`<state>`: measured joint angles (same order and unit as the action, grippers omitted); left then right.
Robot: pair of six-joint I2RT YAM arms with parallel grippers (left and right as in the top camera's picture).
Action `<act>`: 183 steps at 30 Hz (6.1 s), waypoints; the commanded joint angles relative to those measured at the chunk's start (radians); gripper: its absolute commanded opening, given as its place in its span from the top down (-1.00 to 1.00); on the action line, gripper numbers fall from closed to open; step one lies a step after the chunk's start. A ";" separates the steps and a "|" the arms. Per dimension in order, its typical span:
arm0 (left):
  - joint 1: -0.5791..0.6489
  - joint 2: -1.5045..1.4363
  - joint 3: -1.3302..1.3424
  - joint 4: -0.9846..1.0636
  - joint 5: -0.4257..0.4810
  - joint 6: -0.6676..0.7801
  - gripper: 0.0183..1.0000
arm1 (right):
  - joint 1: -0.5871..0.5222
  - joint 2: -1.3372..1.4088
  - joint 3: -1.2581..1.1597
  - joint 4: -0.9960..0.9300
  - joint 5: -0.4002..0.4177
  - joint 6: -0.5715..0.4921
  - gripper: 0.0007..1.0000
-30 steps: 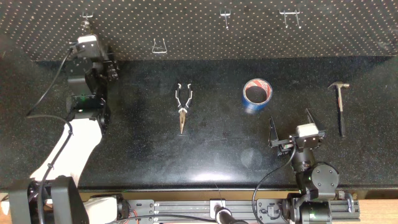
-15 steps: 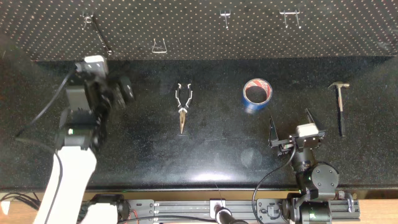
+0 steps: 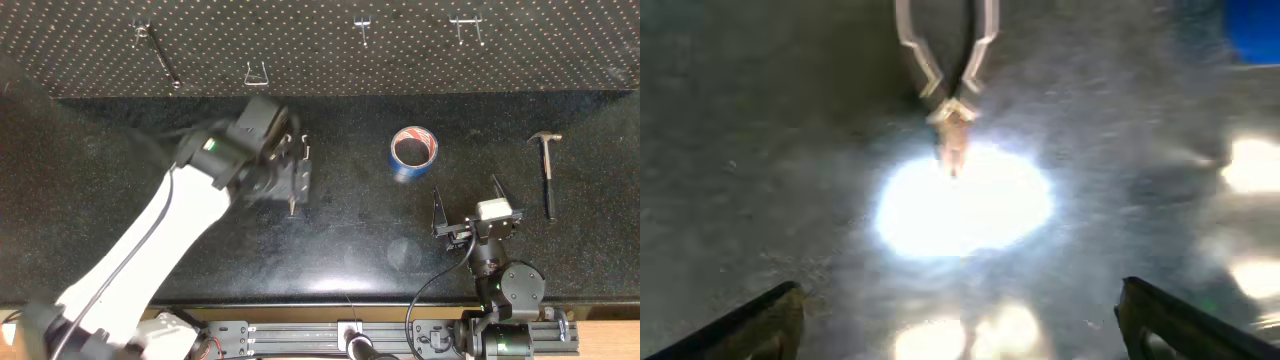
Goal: Place Tools Onto Pegboard
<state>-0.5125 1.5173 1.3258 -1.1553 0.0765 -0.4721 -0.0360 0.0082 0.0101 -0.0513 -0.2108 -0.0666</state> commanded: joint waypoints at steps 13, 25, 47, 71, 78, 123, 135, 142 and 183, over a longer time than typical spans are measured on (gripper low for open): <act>0.010 0.388 0.208 -0.071 -0.015 0.008 -0.99 | 0.007 -0.007 -0.006 0.001 0.002 -0.014 -0.95; 0.074 0.491 0.208 -0.003 0.011 0.040 -0.99 | 0.007 -0.007 -0.006 0.001 0.002 -0.014 -0.95; 0.068 0.577 0.214 0.083 0.039 0.050 -0.99 | 0.007 -0.007 -0.006 0.001 0.002 -0.014 -0.95; 0.068 0.612 0.214 0.098 0.066 0.032 -0.17 | 0.007 -0.007 -0.006 0.001 0.002 -0.014 -0.95; 0.068 0.612 0.214 0.098 0.066 0.032 0.04 | 0.007 -0.007 -0.006 0.001 0.002 -0.014 -0.95; 0.027 0.294 0.213 0.120 -0.130 0.032 0.97 | 0.007 -0.007 -0.006 0.001 0.002 -0.014 -0.95; 0.013 0.295 0.213 0.128 -0.130 0.032 0.97 | 0.007 -0.007 -0.006 0.001 0.002 -0.014 -0.95; 0.013 0.298 0.204 0.128 -0.129 0.017 0.98 | 0.007 -0.007 -0.006 0.001 0.002 -0.014 -0.95; 0.027 0.450 0.028 0.248 -0.045 -0.110 -0.99 | 0.007 -0.007 -0.006 0.001 0.001 -0.014 -0.95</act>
<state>-0.4831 1.9327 1.3457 -0.9100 0.0063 -0.6582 -0.0360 0.0082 0.0101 -0.0517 -0.2108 -0.0666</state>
